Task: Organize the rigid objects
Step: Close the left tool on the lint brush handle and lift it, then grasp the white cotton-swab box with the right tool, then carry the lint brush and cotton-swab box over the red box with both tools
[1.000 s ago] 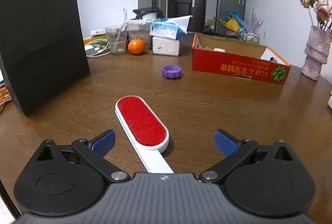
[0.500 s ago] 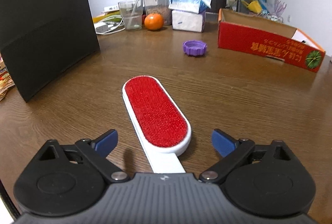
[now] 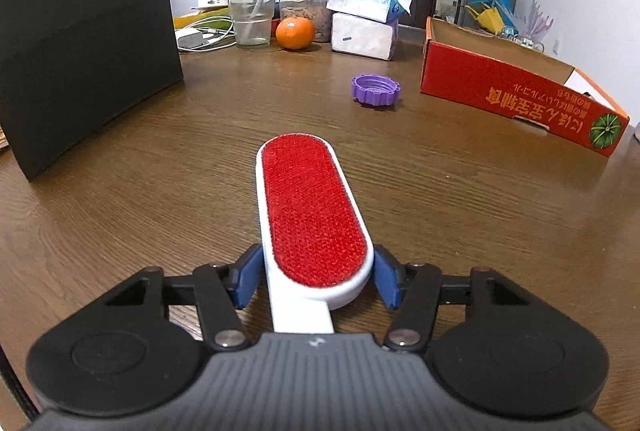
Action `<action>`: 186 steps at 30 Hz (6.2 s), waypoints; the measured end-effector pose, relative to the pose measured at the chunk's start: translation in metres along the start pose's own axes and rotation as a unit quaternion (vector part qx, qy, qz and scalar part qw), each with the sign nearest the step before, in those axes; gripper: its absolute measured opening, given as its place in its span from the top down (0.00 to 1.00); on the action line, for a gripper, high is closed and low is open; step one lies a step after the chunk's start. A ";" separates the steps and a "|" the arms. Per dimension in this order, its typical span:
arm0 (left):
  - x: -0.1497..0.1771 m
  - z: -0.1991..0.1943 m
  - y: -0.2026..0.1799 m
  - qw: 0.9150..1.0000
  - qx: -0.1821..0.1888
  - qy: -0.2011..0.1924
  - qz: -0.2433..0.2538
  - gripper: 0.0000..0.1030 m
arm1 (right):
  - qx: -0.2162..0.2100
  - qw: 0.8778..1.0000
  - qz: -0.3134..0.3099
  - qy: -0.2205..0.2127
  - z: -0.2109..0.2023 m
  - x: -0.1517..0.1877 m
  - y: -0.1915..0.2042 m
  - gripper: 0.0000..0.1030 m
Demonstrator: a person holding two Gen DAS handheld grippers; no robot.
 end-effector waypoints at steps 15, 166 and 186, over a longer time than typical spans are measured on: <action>-0.012 -0.035 -0.026 0.997 0.051 -0.049 0.020 0.43 | 0.001 1.000 0.003 -0.001 0.001 -0.001 -0.003 0.00; -0.115 -0.001 -0.142 0.980 0.159 -0.110 0.037 0.43 | -0.028 0.995 -0.022 -0.092 0.109 -0.136 0.098 0.38; -0.166 0.062 -0.181 0.980 0.162 -0.109 0.025 0.43 | -0.021 0.996 -0.007 -0.088 0.192 -0.174 0.094 0.38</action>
Point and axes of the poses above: each gripper's, at about its wrist camera, not at the fingertips, and z roughly the way its jaws point, y to its left, x to its underside, the point moved 5 cm from there along z, roughly the way its jaws point, and after that the axes turned 7 degrees about -z, right-handed, at the moved point
